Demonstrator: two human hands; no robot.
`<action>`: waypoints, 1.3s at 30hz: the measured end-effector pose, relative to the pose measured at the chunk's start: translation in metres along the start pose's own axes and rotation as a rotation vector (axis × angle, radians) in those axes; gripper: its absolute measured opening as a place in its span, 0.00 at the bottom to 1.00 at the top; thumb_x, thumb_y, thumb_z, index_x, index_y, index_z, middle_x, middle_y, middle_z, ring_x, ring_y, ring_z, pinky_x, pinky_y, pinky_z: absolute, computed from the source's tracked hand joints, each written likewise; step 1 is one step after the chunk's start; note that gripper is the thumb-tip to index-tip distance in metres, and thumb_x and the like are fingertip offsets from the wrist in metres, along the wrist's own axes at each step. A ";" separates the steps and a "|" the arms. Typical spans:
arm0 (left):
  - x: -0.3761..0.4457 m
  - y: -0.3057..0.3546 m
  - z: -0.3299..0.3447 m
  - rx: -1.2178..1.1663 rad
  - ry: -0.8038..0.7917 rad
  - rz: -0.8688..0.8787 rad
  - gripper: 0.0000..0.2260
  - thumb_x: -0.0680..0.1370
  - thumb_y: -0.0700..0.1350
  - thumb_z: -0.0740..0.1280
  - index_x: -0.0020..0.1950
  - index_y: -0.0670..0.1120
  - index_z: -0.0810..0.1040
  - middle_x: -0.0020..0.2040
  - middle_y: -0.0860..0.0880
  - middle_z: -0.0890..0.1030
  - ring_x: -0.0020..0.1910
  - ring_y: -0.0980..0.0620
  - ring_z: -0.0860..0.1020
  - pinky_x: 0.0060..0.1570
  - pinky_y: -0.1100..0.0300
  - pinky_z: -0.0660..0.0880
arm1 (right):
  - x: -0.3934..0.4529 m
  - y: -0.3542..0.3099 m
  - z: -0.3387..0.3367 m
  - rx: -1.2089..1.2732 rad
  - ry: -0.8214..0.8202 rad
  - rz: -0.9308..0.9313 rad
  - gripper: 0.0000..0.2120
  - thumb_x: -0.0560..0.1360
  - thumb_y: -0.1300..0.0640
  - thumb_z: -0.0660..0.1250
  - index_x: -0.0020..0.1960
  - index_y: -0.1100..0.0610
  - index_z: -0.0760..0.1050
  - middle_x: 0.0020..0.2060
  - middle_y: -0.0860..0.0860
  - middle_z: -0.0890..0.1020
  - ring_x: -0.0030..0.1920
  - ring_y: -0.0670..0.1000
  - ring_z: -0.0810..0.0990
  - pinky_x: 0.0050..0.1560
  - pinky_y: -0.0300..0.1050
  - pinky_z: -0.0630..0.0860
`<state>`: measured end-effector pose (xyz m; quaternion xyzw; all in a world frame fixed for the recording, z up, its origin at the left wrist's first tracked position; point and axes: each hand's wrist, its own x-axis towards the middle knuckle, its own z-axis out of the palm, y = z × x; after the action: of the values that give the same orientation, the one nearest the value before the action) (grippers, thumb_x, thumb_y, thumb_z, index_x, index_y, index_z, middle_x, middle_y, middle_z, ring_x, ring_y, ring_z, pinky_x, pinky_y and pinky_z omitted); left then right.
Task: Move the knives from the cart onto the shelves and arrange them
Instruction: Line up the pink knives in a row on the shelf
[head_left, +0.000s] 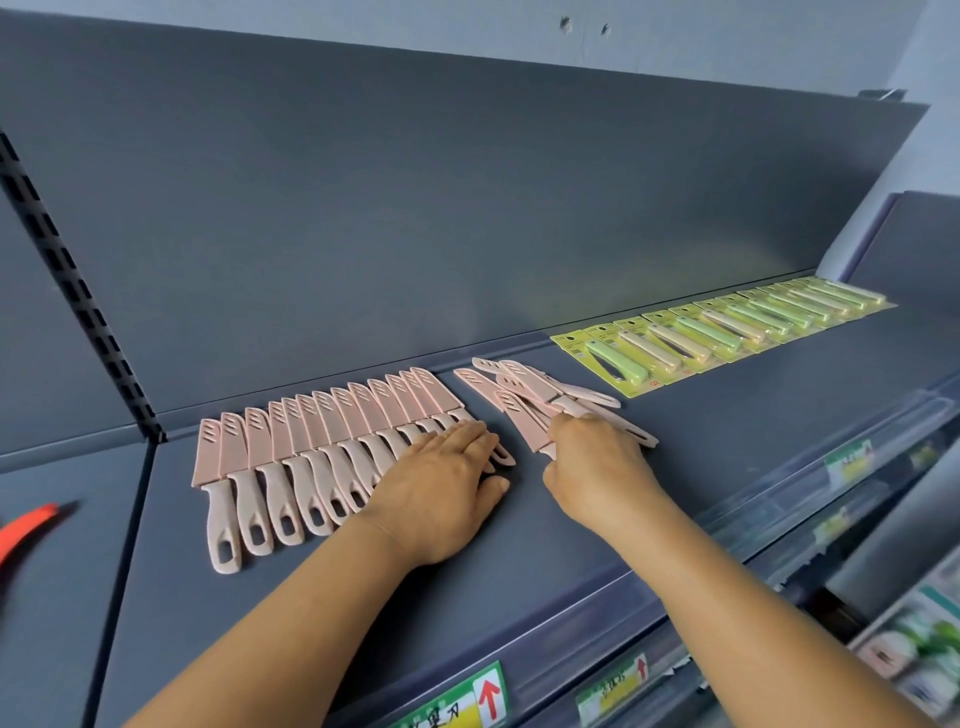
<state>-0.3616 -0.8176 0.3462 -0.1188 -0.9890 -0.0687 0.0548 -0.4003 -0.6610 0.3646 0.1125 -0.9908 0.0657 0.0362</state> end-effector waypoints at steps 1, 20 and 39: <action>0.000 0.000 0.000 -0.004 -0.003 -0.002 0.25 0.82 0.56 0.52 0.77 0.49 0.55 0.78 0.51 0.54 0.76 0.53 0.53 0.72 0.61 0.45 | 0.003 -0.002 -0.001 -0.002 -0.011 0.001 0.10 0.77 0.58 0.63 0.57 0.58 0.73 0.52 0.55 0.79 0.52 0.57 0.78 0.39 0.43 0.70; -0.003 -0.004 -0.002 -0.041 0.058 -0.016 0.27 0.81 0.56 0.55 0.76 0.46 0.56 0.75 0.49 0.58 0.74 0.50 0.57 0.74 0.59 0.49 | 0.072 -0.048 -0.003 0.209 -0.074 -0.089 0.14 0.70 0.60 0.64 0.29 0.59 0.64 0.29 0.54 0.70 0.37 0.57 0.69 0.27 0.39 0.60; 0.002 0.006 -0.006 0.086 -0.075 0.060 0.27 0.82 0.56 0.52 0.78 0.48 0.52 0.78 0.51 0.52 0.76 0.52 0.51 0.73 0.58 0.46 | 0.030 0.016 0.009 0.072 0.025 -0.135 0.06 0.76 0.62 0.60 0.50 0.55 0.74 0.54 0.54 0.78 0.55 0.57 0.76 0.42 0.43 0.70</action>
<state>-0.3615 -0.8127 0.3534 -0.1484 -0.9884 -0.0199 0.0246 -0.4336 -0.6534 0.3560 0.1796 -0.9774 0.1001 0.0488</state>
